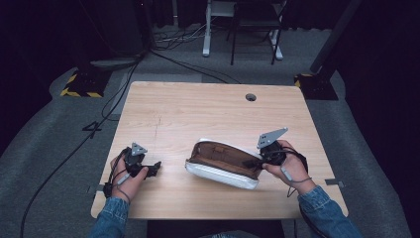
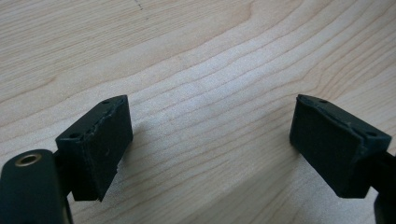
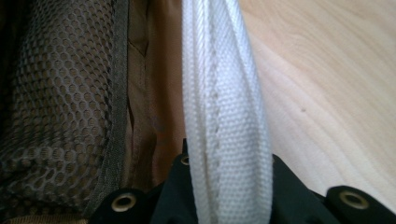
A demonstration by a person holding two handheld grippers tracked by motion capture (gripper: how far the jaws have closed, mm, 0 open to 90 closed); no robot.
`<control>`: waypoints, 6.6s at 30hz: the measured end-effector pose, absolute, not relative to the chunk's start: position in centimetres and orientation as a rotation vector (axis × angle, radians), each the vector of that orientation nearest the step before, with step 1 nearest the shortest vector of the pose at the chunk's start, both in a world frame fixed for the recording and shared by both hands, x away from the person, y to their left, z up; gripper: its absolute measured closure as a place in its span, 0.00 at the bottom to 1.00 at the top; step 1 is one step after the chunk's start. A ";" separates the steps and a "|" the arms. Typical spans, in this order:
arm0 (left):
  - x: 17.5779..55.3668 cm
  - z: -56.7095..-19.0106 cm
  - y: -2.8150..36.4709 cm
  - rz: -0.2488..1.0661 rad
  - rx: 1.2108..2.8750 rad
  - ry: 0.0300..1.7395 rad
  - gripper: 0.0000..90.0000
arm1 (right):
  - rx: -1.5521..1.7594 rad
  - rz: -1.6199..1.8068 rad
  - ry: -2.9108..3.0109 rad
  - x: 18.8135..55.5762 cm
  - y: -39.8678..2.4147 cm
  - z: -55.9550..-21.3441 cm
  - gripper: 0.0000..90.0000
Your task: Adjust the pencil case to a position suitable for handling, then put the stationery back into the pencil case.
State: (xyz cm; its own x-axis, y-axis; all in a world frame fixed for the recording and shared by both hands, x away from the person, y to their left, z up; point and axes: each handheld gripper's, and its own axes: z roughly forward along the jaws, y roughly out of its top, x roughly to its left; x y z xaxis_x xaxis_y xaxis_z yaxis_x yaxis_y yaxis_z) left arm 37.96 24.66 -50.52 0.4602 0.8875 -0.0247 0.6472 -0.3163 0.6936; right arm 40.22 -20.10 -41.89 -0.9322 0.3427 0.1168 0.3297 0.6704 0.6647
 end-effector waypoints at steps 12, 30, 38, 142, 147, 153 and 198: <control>38.0 -50.5 24.7 0.484 2.071 1.274 0.15 | 0.544 1.061 2.913 38.7 -19.9 -44.1 0.97; 38.0 -50.5 24.5 0.479 2.073 1.269 0.15 | 0.511 1.072 2.964 38.3 -20.1 -45.9 0.96; 38.1 -50.5 24.4 0.481 2.078 1.268 0.15 | 0.487 1.102 2.978 38.2 -20.1 -46.2 0.82; 38.5 -50.5 23.8 0.470 2.085 1.249 0.15 | 1.140 0.530 2.694 41.0 -28.1 -46.9 0.35; 38.5 -50.5 23.8 0.470 2.085 1.248 0.15 | 1.143 0.527 2.697 41.0 -28.0 -47.2 0.34; 38.5 -50.5 23.8 0.470 2.085 1.248 0.15 | 1.155 0.549 2.692 41.1 -28.0 -47.2 0.39; 38.5 -50.5 23.8 0.470 2.085 1.248 0.15 | 1.124 0.827 2.535 39.4 -28.1 -42.2 0.44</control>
